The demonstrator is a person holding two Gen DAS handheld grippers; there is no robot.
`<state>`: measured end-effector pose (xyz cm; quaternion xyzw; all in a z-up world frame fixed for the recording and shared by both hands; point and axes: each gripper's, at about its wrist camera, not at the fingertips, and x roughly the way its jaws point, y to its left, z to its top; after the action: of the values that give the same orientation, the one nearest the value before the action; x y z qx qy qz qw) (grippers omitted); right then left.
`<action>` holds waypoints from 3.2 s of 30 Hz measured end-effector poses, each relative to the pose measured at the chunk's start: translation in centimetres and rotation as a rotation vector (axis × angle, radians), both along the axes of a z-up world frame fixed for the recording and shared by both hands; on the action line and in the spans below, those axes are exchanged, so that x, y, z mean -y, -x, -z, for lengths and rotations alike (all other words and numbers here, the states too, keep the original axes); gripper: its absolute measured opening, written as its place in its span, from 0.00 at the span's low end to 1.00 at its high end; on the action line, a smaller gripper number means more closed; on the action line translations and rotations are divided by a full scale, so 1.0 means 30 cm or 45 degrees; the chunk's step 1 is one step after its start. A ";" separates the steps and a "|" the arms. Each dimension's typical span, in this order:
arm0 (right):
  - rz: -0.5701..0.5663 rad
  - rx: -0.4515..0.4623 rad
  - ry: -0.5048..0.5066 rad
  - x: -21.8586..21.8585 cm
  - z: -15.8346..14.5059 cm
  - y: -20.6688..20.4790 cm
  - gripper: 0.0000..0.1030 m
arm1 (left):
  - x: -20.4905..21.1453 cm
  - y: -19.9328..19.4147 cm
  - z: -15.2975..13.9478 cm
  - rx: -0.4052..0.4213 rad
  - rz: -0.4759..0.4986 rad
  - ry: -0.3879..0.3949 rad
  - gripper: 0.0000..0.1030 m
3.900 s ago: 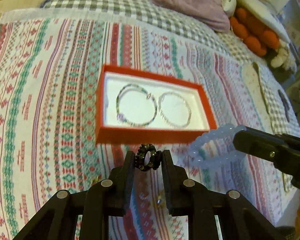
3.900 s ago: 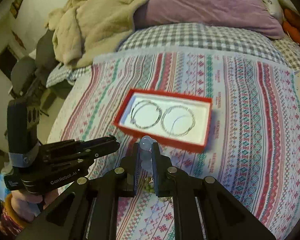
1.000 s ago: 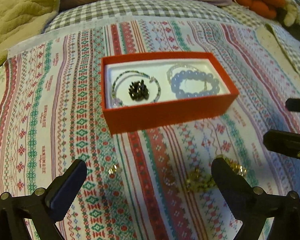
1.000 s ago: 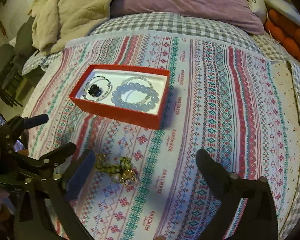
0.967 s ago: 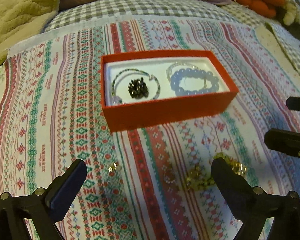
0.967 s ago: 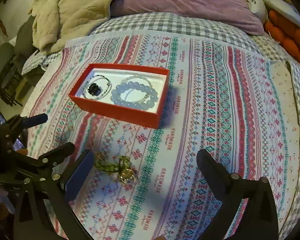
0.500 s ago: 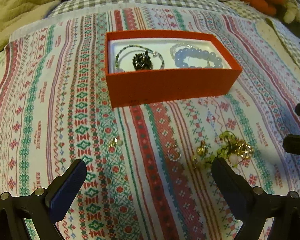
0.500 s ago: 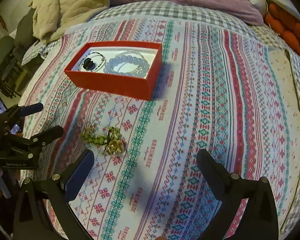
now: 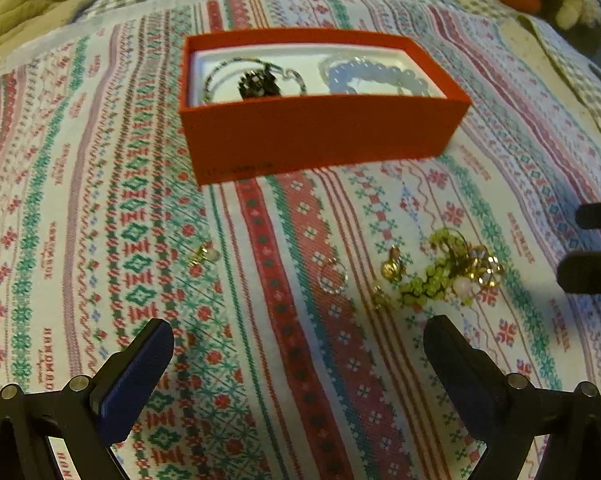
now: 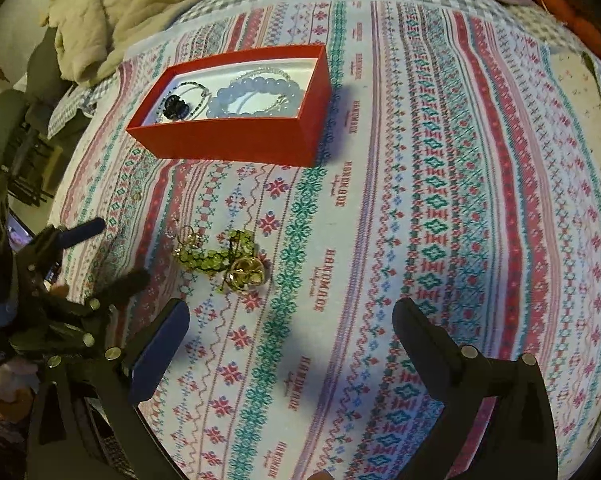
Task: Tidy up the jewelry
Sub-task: 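Move both tools back toward the gold ring and green earrings, then close the right tool on the gold ring, then grasp green beaded earrings with left tool while right tool holds the gold ring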
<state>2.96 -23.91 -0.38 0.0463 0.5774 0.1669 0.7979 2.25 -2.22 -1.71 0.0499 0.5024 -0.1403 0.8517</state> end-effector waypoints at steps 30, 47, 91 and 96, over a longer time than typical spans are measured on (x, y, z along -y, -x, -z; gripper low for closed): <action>-0.376 0.129 0.220 -0.241 0.102 -0.042 0.21 | 0.076 0.014 0.024 -0.056 0.175 -0.103 0.99; -0.205 0.019 0.180 -0.017 0.065 0.000 0.21 | 0.174 0.034 -0.008 -0.069 0.394 -0.006 0.81; -0.171 0.019 0.109 -0.002 0.020 -0.004 0.21 | 0.263 -0.039 0.004 -0.084 0.450 0.040 0.07; -0.172 0.039 0.085 -0.001 -0.009 -0.007 0.21 | 0.228 -0.038 -0.047 -0.071 0.404 0.097 0.07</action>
<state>3.17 -23.87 -0.10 -0.0219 0.5723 0.2016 0.7946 3.38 -9.07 -0.30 0.0922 0.5061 -0.2932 0.8059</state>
